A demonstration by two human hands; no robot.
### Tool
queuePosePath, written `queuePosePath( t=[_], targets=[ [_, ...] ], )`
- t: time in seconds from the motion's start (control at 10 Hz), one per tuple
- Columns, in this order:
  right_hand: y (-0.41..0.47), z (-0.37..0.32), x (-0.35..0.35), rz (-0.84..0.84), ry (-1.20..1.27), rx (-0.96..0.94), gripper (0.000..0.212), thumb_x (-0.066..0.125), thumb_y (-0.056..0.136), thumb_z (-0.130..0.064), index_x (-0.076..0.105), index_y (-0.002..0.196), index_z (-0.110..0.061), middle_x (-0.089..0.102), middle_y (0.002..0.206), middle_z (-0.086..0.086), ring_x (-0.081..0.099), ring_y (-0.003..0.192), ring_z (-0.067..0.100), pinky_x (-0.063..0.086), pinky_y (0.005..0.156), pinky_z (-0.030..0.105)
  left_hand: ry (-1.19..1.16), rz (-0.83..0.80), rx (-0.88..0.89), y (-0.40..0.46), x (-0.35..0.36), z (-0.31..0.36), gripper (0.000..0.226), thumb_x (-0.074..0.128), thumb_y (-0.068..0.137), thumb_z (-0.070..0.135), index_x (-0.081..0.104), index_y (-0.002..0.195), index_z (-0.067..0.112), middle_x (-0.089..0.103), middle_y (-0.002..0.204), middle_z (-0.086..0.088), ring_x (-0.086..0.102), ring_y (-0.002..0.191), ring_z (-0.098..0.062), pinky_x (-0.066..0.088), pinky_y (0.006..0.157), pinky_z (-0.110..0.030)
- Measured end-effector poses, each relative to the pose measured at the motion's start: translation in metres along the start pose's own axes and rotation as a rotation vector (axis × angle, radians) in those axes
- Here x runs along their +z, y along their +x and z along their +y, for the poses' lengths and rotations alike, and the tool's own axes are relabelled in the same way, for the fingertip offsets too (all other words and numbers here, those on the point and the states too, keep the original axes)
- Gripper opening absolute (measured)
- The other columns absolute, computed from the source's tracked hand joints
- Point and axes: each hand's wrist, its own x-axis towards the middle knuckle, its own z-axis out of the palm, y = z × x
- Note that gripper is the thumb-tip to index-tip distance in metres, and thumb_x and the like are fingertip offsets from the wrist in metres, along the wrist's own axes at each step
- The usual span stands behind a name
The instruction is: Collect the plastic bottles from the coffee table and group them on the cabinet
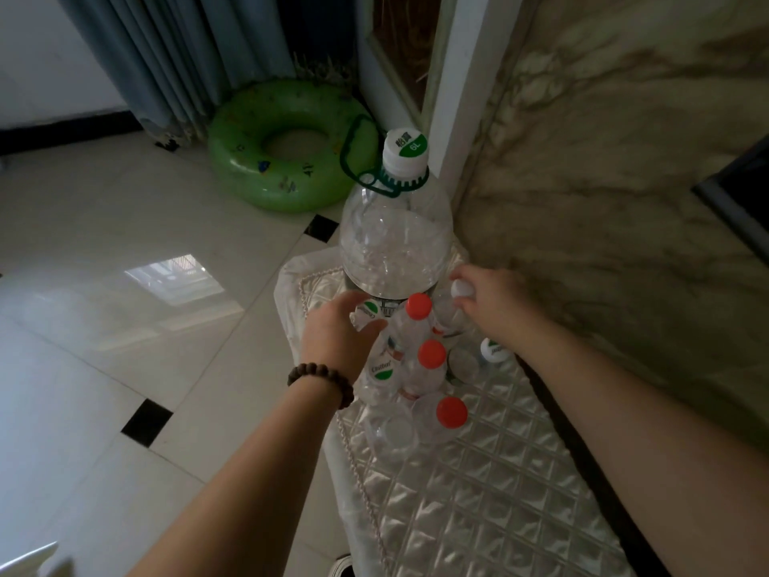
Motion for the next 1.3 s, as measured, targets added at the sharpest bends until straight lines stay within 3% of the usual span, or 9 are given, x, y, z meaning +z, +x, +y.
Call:
queuePosePath(
  t=[0.2,0.4,0.5,0.6,0.7,1.0,1.1,1.2,1.3],
  targets=[
    [0.005,0.001,0.003,0.022,0.010,-0.041,0.028,0.057,0.090,-0.021,0.056,0.118,-0.023,0.064,0.107,0.012,0.060,0.095,0.028,0.053,0.081,0.044,-0.014,0.025,0.032,0.000,0.002,-0.003,0.040,0.074,0.077,0.036,0.064,0.114,0.023,0.067,0.107,0.001,0.061,0.099,-0.017,0.054,0.084,-0.041],
    [0.000,-0.001,-0.002,0.010,0.011,-0.056,0.037,0.059,0.090,-0.020,0.054,0.127,-0.020,0.059,0.122,0.012,0.056,0.108,0.027,0.050,0.089,0.040,-0.030,0.006,0.036,-0.004,0.001,-0.003,0.041,0.073,0.077,0.036,0.063,0.115,0.025,0.066,0.110,0.002,0.061,0.100,-0.017,0.054,0.085,-0.040],
    [-0.007,-0.018,-0.005,0.090,0.018,-0.189,0.043,0.066,0.086,-0.024,0.056,0.127,-0.017,0.055,0.128,0.006,0.052,0.115,0.023,0.044,0.093,0.034,-0.023,0.000,0.026,-0.006,-0.001,-0.002,0.040,0.073,0.078,0.037,0.063,0.115,0.027,0.066,0.110,0.002,0.060,0.100,-0.016,0.053,0.085,-0.038],
    [-0.011,-0.035,0.002,-0.056,-0.015,-0.242,0.042,0.070,0.083,-0.029,0.060,0.122,-0.018,0.062,0.121,0.006,0.057,0.111,0.023,0.046,0.094,0.036,-0.024,-0.010,0.014,-0.008,-0.002,-0.001,0.041,0.073,0.078,0.037,0.062,0.116,0.027,0.066,0.112,0.002,0.060,0.099,-0.015,0.053,0.086,-0.036],
    [-0.007,-0.044,0.008,-0.087,-0.033,-0.213,0.034,0.068,0.084,-0.028,0.063,0.117,-0.017,0.065,0.110,0.007,0.059,0.102,0.024,0.049,0.089,0.038,-0.029,-0.023,-0.001,-0.009,-0.004,0.000,0.042,0.073,0.078,0.037,0.062,0.117,0.026,0.065,0.113,0.002,0.060,0.099,-0.015,0.052,0.086,-0.034],
    [-0.010,-0.040,0.009,-0.061,0.058,-0.188,0.044,0.070,0.083,-0.024,0.059,0.125,-0.021,0.062,0.123,0.006,0.057,0.112,0.022,0.044,0.095,0.032,0.022,-0.047,0.028,-0.013,-0.008,0.001,0.052,0.069,0.079,0.043,0.056,0.126,0.026,0.062,0.121,0.000,0.057,0.109,-0.017,0.046,0.088,-0.029],
    [-0.020,-0.035,0.006,-0.033,0.104,-0.206,0.050,0.067,0.085,-0.028,0.052,0.132,-0.020,0.056,0.133,0.005,0.052,0.121,0.021,0.040,0.099,0.030,0.041,-0.052,0.069,-0.019,-0.011,0.005,0.057,0.062,0.083,0.048,0.049,0.133,0.024,0.055,0.132,0.000,0.051,0.120,-0.019,0.041,0.096,-0.032],
    [-0.039,-0.028,-0.001,0.054,0.105,-0.250,0.053,0.057,0.091,-0.034,0.043,0.140,-0.020,0.042,0.147,0.001,0.037,0.136,0.017,0.032,0.109,0.030,0.051,-0.027,0.102,-0.029,-0.017,0.011,0.059,0.054,0.088,0.049,0.041,0.139,0.023,0.045,0.142,-0.001,0.043,0.128,-0.020,0.037,0.102,-0.034],
    [-0.067,-0.021,-0.010,0.098,-0.005,-0.236,0.058,0.044,0.095,-0.045,0.030,0.147,-0.021,0.023,0.157,0.000,0.014,0.146,0.015,0.019,0.118,0.035,0.173,-0.033,0.133,-0.045,-0.029,0.021,0.065,0.043,0.090,0.055,0.026,0.146,0.026,0.027,0.153,-0.001,0.023,0.141,-0.020,0.026,0.114,-0.042]
  ],
)
